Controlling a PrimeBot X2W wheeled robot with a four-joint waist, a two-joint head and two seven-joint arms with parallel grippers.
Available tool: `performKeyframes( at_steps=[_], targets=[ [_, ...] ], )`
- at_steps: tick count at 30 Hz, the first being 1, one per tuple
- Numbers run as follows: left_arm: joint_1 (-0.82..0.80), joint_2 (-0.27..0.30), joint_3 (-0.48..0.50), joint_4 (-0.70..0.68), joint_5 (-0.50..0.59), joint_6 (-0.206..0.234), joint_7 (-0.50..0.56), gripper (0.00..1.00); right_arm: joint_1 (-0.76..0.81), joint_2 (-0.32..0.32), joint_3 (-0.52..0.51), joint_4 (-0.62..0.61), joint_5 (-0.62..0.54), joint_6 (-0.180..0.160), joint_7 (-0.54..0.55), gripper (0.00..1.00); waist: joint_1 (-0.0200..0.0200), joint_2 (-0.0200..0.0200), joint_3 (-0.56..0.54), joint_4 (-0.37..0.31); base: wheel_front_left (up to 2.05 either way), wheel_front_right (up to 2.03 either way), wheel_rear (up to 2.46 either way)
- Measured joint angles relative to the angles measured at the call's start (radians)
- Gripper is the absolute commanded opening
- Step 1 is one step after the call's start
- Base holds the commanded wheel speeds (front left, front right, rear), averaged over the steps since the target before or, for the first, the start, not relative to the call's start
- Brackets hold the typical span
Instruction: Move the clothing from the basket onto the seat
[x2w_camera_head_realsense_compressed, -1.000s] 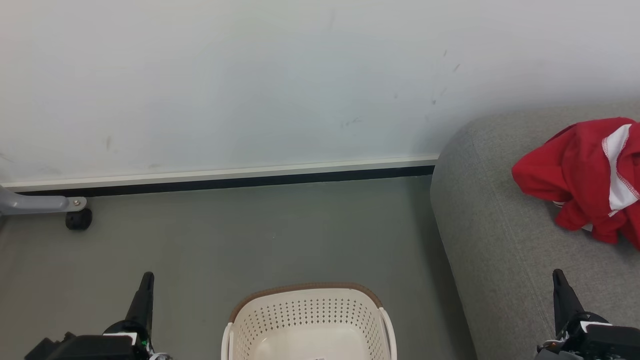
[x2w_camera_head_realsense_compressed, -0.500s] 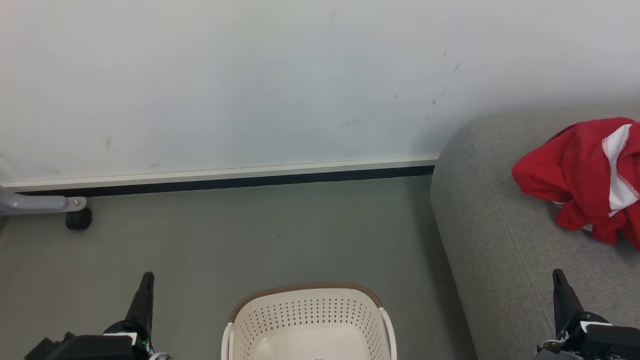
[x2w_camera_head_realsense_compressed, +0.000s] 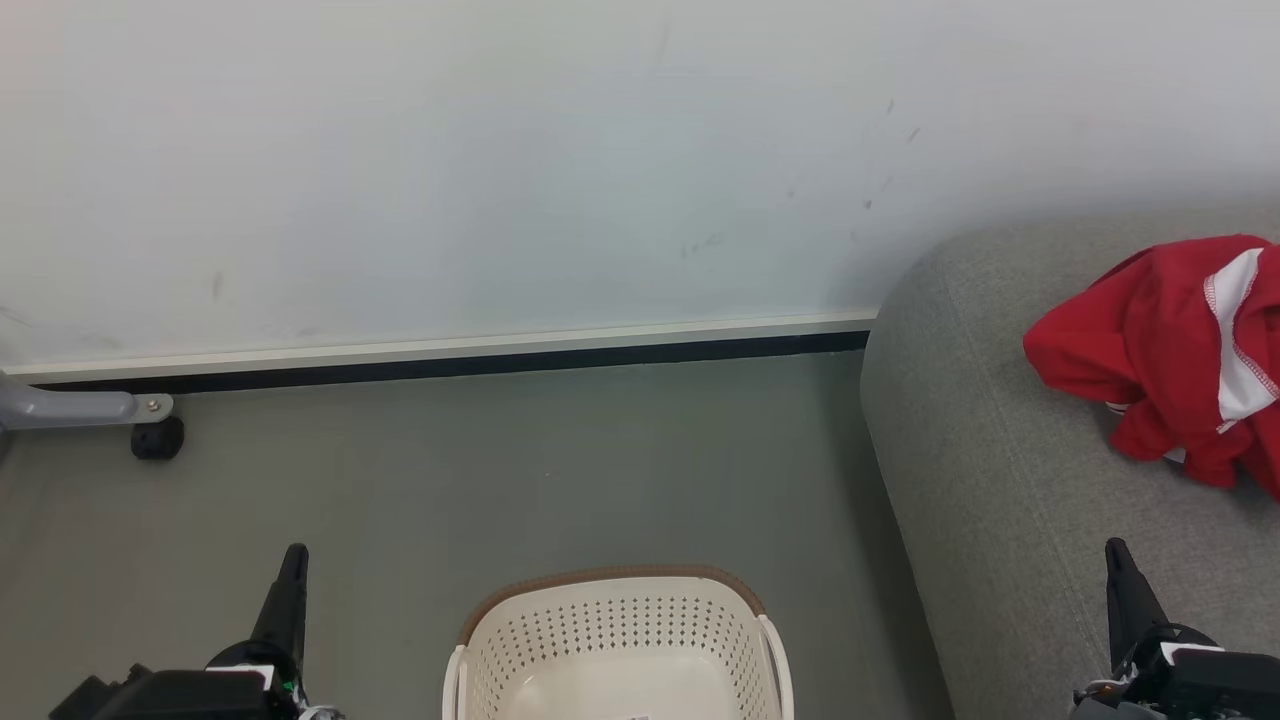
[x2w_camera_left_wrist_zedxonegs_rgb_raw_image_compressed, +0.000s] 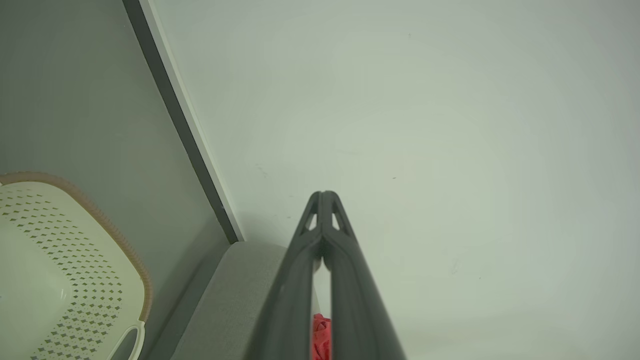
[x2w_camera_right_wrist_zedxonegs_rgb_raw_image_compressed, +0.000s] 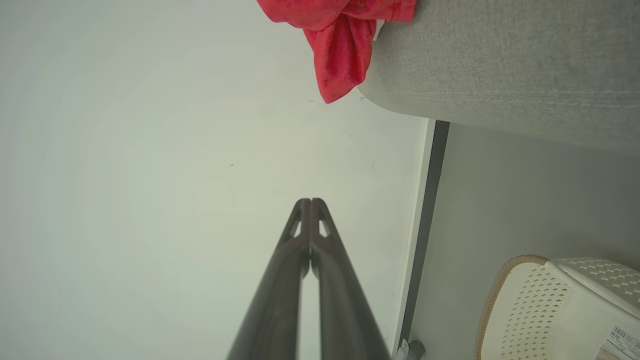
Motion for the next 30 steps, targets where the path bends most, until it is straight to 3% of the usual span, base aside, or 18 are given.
performKeyframes(
  at_steps=[30],
  targets=[
    [0.000, 0.000, 0.000, 0.000, 0.000, 0.000, 0.000, 0.00, 0.000, 0.000, 0.000, 0.000, 0.000, 0.000, 0.000, 0.00, 0.0000, 0.0000, 0.000, 0.000, 0.00, 0.00, 0.00]
  ],
)
